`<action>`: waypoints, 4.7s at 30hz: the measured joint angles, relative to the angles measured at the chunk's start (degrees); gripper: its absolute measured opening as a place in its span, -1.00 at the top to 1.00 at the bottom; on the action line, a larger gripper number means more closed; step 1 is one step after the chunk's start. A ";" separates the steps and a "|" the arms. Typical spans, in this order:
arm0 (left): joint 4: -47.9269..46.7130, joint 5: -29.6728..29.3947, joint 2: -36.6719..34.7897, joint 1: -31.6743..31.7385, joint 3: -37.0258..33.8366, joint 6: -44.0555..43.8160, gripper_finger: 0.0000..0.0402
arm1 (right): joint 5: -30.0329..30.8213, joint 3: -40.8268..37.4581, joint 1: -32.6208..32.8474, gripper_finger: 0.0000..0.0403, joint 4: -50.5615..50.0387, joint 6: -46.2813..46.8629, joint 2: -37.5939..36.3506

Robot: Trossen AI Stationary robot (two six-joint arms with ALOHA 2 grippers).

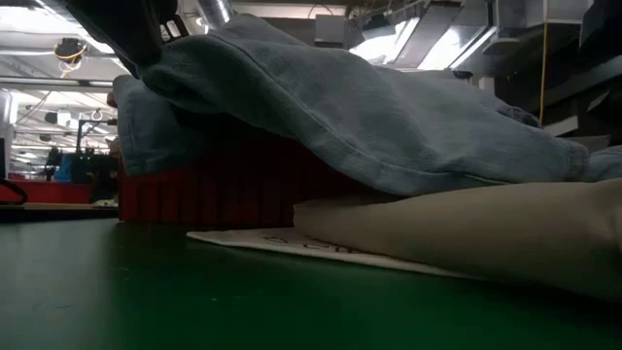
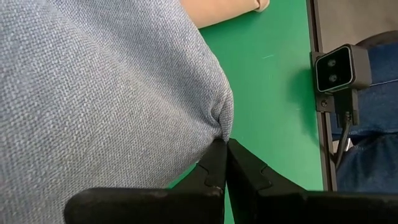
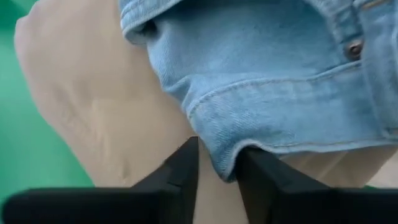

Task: Fold Laundry from Bin
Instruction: Fold the light blue jeans

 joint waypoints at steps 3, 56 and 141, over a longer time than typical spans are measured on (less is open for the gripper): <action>0.00 -1.24 0.00 -0.04 0.00 0.26 1.00 | 1.83 0.00 0.00 0.84 0.04 -0.03 0.00; 12.06 1.20 -0.08 -7.79 0.00 -12.22 1.00 | -15.46 20.33 15.74 0.98 -13.42 9.12 7.39; -28.24 -19.61 -26.12 12.18 0.00 -21.12 0.52 | -2.53 29.53 -3.83 0.34 -18.32 -18.39 7.76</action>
